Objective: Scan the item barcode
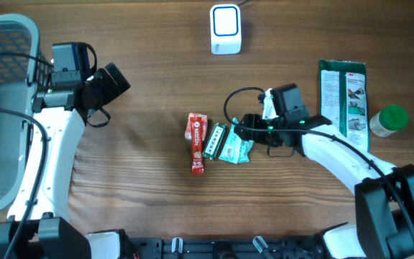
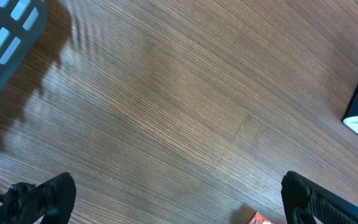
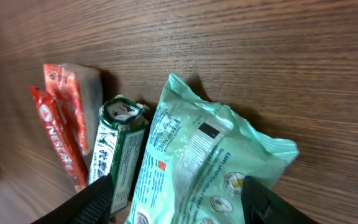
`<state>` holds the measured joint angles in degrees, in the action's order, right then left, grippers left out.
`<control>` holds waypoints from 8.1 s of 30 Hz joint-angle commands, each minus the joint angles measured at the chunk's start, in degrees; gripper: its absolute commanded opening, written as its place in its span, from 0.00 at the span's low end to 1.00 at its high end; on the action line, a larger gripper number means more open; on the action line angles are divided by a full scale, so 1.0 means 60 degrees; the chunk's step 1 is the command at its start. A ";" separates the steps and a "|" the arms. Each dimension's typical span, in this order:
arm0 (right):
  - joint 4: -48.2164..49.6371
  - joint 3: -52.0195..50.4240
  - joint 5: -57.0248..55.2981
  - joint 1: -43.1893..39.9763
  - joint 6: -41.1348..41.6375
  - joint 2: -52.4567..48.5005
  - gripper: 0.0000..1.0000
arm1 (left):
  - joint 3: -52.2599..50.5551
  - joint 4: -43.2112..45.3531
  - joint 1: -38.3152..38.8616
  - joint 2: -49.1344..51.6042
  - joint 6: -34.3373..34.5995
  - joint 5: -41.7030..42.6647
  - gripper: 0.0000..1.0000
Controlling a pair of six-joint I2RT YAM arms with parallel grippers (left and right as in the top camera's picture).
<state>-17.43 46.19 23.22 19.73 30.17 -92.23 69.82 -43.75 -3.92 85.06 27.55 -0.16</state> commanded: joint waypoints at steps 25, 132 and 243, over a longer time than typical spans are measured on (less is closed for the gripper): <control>-0.1406 -0.0168 0.0565 0.0466 0.0266 0.1045 0.04 | 0.0080 -0.0007 -0.0036 -0.0087 -0.0011 -0.0098 1.00; -0.0627 -0.0244 -0.1304 0.0211 -0.1002 -0.0678 0.40 | 0.0080 -0.0007 -0.0036 -0.0087 -0.0011 -0.0098 1.00; 0.0557 -0.0058 0.7606 -0.2641 -0.3413 0.1687 0.04 | 0.0080 -0.0007 -0.0036 -0.0087 -0.0015 -0.0098 1.00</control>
<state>-14.48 45.67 48.01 4.19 17.32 -87.68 69.82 -43.75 -3.92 85.06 27.55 -0.16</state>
